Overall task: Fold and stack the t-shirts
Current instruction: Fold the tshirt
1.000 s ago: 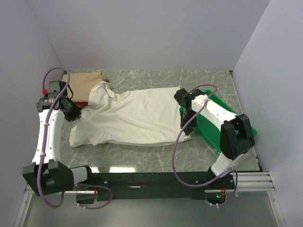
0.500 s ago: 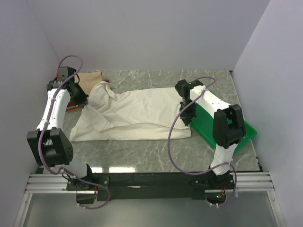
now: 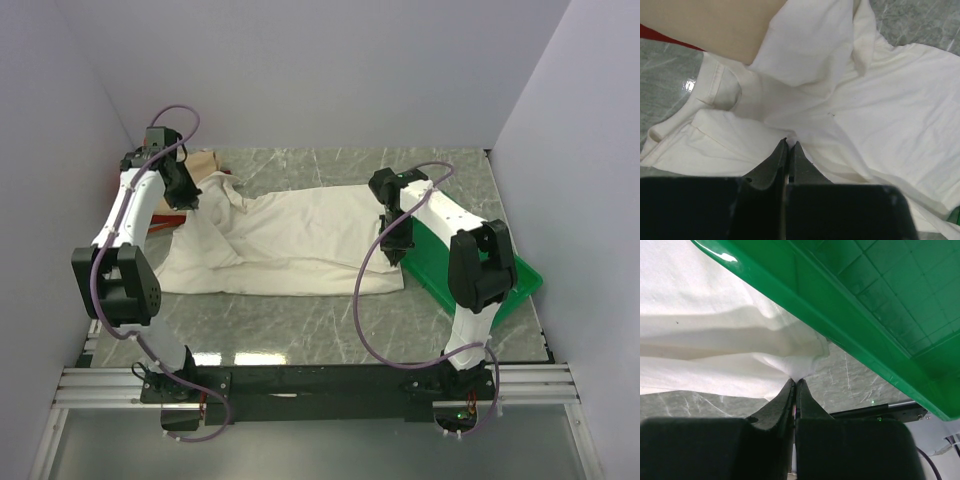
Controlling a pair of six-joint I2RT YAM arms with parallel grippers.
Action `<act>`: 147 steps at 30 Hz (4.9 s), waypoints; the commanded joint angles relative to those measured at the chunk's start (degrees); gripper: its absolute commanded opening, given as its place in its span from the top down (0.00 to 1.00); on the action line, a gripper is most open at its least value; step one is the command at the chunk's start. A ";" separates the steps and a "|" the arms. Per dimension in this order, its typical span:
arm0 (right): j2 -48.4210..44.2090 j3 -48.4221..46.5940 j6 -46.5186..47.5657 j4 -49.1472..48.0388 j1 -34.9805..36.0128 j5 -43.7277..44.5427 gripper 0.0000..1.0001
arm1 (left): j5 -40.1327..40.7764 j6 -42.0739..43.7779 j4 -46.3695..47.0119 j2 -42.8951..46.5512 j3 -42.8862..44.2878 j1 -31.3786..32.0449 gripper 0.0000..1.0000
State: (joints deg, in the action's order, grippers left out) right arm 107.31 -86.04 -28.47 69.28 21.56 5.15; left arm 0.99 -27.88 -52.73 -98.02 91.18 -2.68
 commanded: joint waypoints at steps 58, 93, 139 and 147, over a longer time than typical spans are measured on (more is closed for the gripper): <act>7.65 6.23 5.35 -17.69 10.25 -10.33 0.53 | -1.17 -20.02 20.04 13.55 -47.23 -16.22 0.25; 3.43 -0.80 5.00 -10.12 14.56 -6.03 0.54 | -4.42 -28.98 27.84 21.30 -45.37 -6.73 0.19; 0.45 18.46 5.71 -13.91 22.73 -15.70 0.53 | 12.36 -36.19 13.45 34.30 -59.28 -17.62 0.08; -1.22 8.98 4.21 -10.84 22.65 -12.88 0.50 | 14.03 -33.13 11.16 36.31 -53.92 -17.28 0.10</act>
State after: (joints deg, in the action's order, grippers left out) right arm 108.33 -71.07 -23.51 55.88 44.12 -9.85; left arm 12.01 -63.51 -39.27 -63.79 33.08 -20.01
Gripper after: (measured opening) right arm 0.496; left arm 0.908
